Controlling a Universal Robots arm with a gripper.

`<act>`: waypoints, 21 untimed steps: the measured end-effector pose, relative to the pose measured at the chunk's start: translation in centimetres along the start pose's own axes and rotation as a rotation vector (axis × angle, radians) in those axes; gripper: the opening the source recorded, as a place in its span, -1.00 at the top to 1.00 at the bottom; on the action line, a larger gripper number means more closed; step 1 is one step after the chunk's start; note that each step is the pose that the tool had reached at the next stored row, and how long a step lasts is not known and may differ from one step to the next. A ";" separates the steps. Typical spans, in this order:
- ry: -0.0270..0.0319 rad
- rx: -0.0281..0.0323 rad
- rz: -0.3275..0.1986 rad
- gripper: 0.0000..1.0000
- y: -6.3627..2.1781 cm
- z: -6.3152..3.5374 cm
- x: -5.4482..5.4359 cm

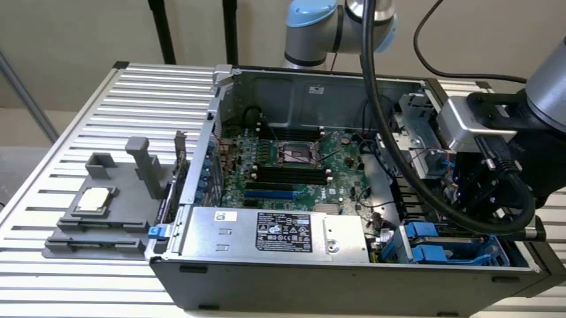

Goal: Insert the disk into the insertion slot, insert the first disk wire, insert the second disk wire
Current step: 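Insert the second disk wire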

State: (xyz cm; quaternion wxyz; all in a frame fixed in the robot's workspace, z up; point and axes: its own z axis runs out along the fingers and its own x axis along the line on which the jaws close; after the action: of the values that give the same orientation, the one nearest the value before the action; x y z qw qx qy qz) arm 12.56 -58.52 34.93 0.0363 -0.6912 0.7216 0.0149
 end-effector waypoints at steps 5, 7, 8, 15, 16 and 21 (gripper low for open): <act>-0.0032 0.0018 -0.003 0.67 0.04 0.13 0.1; -0.0036 0.0023 -0.005 0.67 0.06 0.18 0.1; -0.0039 0.0028 -0.006 0.67 0.06 0.23 0.1; -0.0054 0.0080 -0.015 0.67 0.07 0.53 0.1; -0.0055 0.0082 -0.016 0.67 0.07 0.55 0.1; -0.0059 0.0091 -0.019 0.67 0.07 0.66 0.2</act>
State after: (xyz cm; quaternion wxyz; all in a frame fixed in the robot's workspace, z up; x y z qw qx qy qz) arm 12.50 -58.68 34.26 0.0417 -0.6979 0.7148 0.0134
